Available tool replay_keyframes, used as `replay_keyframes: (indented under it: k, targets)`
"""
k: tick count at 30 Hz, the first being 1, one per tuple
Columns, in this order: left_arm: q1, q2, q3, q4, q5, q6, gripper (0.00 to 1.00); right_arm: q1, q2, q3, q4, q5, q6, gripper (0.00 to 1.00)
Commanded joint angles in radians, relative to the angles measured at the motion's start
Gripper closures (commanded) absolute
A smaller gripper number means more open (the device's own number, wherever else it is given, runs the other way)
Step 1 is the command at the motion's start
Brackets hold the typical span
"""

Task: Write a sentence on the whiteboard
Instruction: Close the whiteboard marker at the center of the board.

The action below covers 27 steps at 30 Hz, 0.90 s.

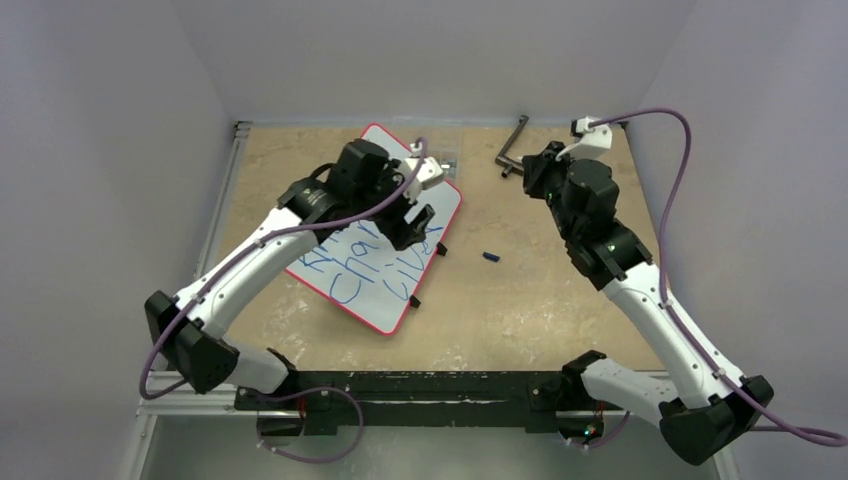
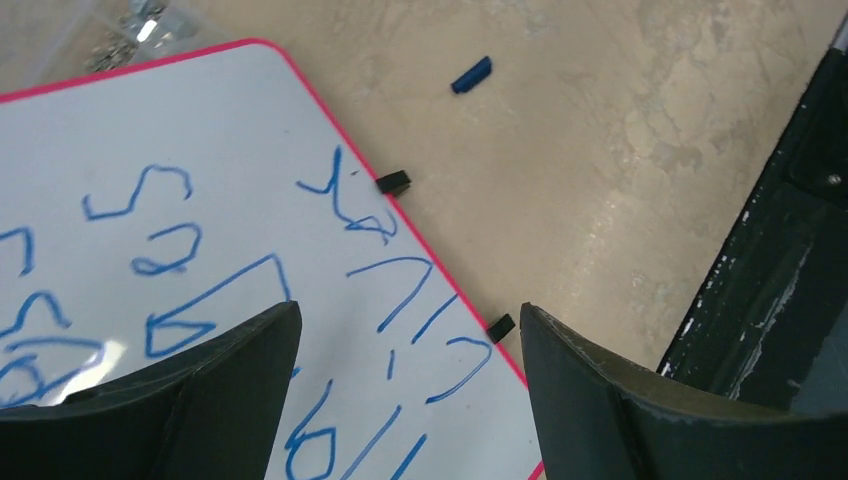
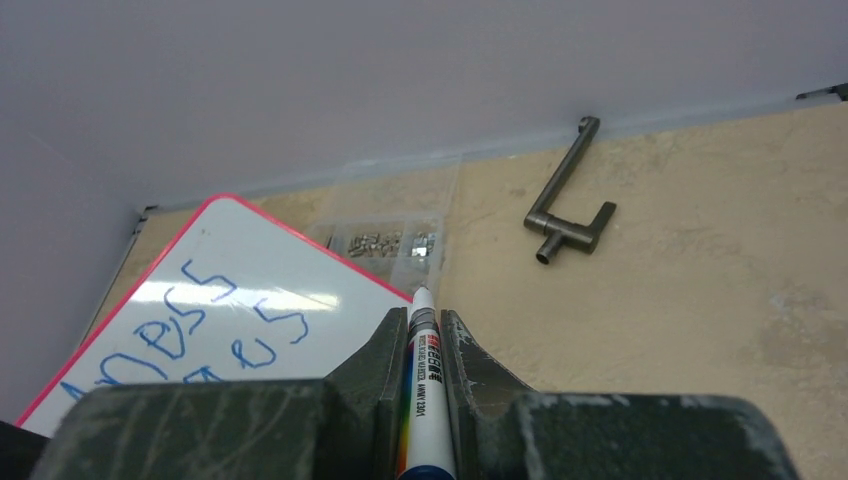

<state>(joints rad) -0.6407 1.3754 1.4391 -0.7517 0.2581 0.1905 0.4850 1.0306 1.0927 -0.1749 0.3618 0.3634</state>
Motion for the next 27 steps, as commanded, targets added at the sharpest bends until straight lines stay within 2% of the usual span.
replay_keyframes:
  k: [1, 7, 16, 22, 27]
  targets:
    - [-0.091, 0.124, 0.116, 0.005, 0.103, 0.091, 0.22, -0.023, 0.002, 0.12, -0.048, 0.052, -0.025, 1.0]
    - [-0.196, 0.358, 0.261, -0.002, 0.122, 0.142, 0.27, -0.025, -0.014, 0.21, -0.104, 0.11, -0.042, 1.0]
    - [-0.235, 0.716, 0.565, -0.043, 0.091, 0.077, 0.41, -0.025, -0.082, 0.297, -0.14, 0.114, -0.062, 1.0]
    - [-0.255, 0.888, 0.723, -0.08, 0.05, 0.056, 0.47, -0.025, -0.124, 0.287, -0.137, 0.075, -0.068, 1.0]
    - [-0.264, 0.982, 0.794, -0.1, -0.009, 0.038, 0.51, -0.025, -0.135, 0.272, -0.133, 0.049, -0.067, 1.0]
